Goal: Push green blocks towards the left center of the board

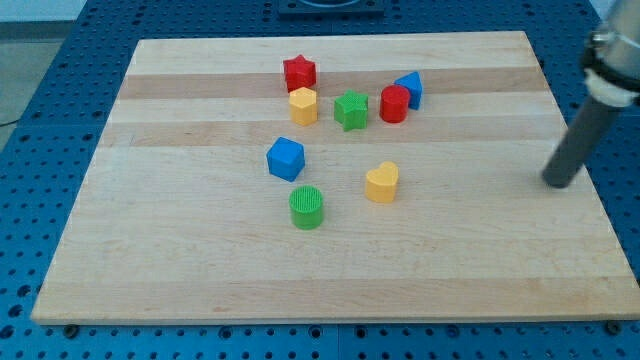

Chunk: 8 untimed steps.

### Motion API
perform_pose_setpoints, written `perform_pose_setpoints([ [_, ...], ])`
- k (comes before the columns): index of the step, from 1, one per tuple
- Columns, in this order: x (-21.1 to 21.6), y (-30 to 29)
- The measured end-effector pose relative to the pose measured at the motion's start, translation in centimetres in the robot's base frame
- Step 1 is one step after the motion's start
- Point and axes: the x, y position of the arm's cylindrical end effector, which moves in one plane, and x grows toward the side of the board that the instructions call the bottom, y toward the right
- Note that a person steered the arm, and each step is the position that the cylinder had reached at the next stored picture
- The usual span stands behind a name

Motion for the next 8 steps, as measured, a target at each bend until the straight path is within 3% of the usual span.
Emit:
perform_pose_setpoints([
  [2,7.1,-13.0],
  [3,8.2,-14.7],
  [6,5.4,-18.6],
  [8,5.5,-26.3],
])
